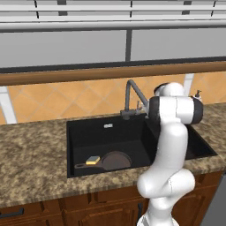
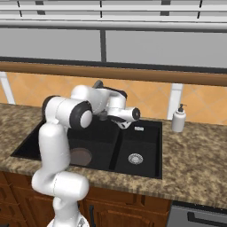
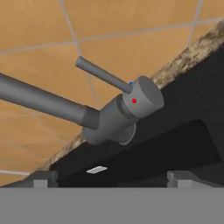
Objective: Pick the pan and sponge and place them into the sink. Then turn on the water.
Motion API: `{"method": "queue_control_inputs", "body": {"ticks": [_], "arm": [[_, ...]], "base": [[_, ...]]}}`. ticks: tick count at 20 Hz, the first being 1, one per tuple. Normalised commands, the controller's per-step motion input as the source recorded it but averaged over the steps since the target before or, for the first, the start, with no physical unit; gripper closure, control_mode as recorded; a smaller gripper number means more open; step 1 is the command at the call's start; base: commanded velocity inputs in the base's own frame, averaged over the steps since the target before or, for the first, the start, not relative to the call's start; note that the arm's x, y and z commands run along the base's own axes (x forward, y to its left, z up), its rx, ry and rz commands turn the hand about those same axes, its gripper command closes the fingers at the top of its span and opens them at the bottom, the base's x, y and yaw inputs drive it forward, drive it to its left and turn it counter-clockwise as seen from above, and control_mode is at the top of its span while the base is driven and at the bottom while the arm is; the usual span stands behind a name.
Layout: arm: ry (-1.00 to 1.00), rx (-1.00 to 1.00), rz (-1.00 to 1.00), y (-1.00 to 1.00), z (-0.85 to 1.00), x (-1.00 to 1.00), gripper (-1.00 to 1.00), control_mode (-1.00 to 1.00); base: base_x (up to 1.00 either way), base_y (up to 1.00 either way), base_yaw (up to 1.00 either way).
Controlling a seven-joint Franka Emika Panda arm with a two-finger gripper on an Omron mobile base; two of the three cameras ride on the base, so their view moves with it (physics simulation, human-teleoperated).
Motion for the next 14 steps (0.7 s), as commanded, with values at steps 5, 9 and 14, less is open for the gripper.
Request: {"method": "queue_control_inputs", "body": {"ticks": [5,9,14], "arm": [[0.00,0.00,0.00,0.00,-0.18,0.37,-1.00,-1.00],[0.00,0.00,0.00,0.00,-0.16,0.39,-1.00,-1.00],[0.00,0.00,0.00,0.00,-0.05,0.32,-1.00,-1.00]], "base": [[0.00,0.00,0.00],[0.00,0.00,0.00],[0.00,0.00,0.00]]}}
